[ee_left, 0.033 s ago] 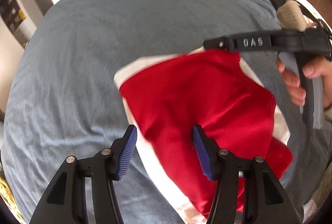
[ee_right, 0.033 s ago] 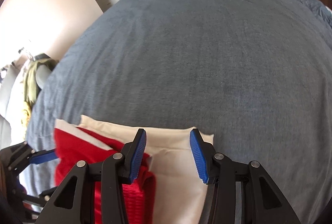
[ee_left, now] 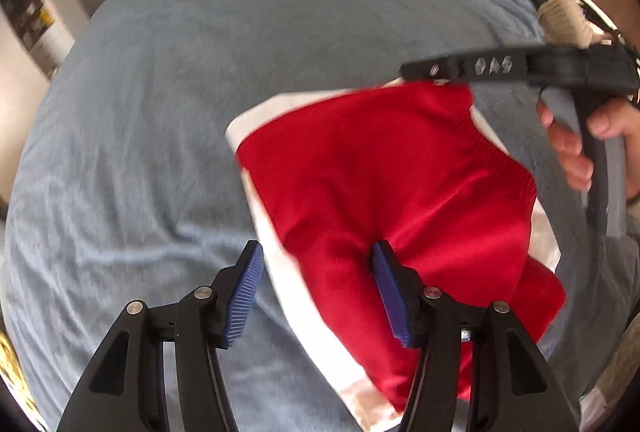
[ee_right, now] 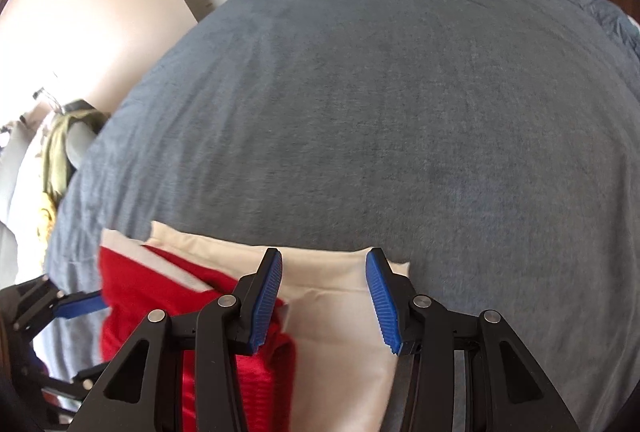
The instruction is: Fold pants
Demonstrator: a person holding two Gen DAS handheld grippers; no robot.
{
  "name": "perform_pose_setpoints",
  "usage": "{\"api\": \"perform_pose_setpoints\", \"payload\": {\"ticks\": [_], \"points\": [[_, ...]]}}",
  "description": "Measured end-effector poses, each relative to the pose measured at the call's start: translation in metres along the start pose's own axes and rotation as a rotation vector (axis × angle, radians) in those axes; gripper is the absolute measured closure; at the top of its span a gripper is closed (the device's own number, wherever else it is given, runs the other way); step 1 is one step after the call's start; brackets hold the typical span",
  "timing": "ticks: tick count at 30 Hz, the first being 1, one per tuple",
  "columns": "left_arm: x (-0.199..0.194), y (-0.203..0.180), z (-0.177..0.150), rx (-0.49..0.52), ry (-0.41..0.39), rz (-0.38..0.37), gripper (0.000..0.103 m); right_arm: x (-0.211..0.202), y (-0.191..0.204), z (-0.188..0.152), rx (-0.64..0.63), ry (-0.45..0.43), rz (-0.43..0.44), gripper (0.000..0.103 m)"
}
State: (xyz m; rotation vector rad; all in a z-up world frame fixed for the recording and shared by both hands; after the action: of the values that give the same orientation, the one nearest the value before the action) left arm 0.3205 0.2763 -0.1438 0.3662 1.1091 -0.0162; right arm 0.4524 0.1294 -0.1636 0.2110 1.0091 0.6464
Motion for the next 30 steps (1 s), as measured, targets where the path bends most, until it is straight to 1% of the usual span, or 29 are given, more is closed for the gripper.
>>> {"api": "perform_pose_setpoints", "payload": {"ticks": [2,3,4,6,8,9,10,13,16,18,20,23,24,25,26,28,29,30], "points": [[-0.008,0.006,-0.007,-0.073,0.009,0.009,0.046,-0.006,0.002,0.006,-0.019,0.001,0.001,0.058],[-0.013,0.009,-0.01,-0.118,0.012,0.006,0.043,-0.009,0.005,0.01,-0.028,0.0,0.024,0.058],[-0.017,0.01,-0.013,-0.17,0.017,0.0,0.042,-0.013,0.009,0.014,-0.039,0.003,0.054,0.058],[-0.025,0.01,-0.022,-0.231,0.017,0.013,0.041,-0.013,0.027,0.027,-0.089,0.043,0.156,0.058],[-0.032,0.002,-0.027,-0.275,0.011,0.058,0.041,-0.009,0.051,0.036,-0.17,0.113,0.259,0.058],[-0.034,-0.002,-0.031,-0.302,0.012,0.056,0.041,-0.003,0.068,0.041,-0.235,0.164,0.312,0.058],[-0.036,-0.005,-0.034,-0.327,0.014,0.054,0.041,0.0,0.077,0.043,-0.27,0.194,0.335,0.058],[-0.039,-0.011,-0.044,-0.408,0.027,0.052,0.041,0.021,0.116,0.045,-0.424,0.343,0.413,0.058],[-0.043,-0.01,-0.056,-0.506,0.045,0.028,0.041,0.039,0.135,0.04,-0.526,0.454,0.42,0.058],[-0.042,-0.009,-0.06,-0.537,0.052,0.025,0.042,0.046,0.142,0.036,-0.566,0.49,0.422,0.058],[-0.04,-0.008,-0.065,-0.557,0.062,0.025,0.042,0.052,0.148,0.036,-0.569,0.514,0.441,0.059],[-0.038,-0.009,-0.07,-0.57,0.066,0.011,0.043,0.062,0.156,0.034,-0.556,0.563,0.468,0.068],[-0.038,-0.009,-0.071,-0.572,0.065,0.009,0.043,0.066,0.158,0.032,-0.562,0.582,0.459,0.069],[-0.039,-0.01,-0.071,-0.574,0.065,0.009,0.044,0.07,0.158,0.029,-0.564,0.603,0.45,0.072],[-0.039,-0.009,-0.073,-0.579,0.063,0.004,0.046,0.072,0.159,0.027,-0.563,0.615,0.445,0.077],[-0.04,-0.011,-0.076,-0.59,0.063,-0.015,0.053,0.076,0.159,0.024,-0.567,0.63,0.436,0.081],[-0.038,-0.012,-0.077,-0.595,0.068,-0.028,0.06,0.076,0.158,0.022,-0.574,0.633,0.424,0.085],[-0.037,-0.013,-0.077,-0.598,0.074,-0.041,0.067,0.076,0.158,0.022,-0.577,0.635,0.419,0.087]]}}
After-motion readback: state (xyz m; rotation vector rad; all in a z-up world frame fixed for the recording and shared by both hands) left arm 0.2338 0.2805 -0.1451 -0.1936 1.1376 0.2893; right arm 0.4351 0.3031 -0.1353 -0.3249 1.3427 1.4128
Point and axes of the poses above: each gripper's, at about its wrist camera, not at the fingertips, and x roughly the way its jaws point, y to its left, z to its top, the point moved 5 cm from there along x, roughly the way its jaws point, and after that the axes turned 15 degrees about z, right-handed, at the moved point
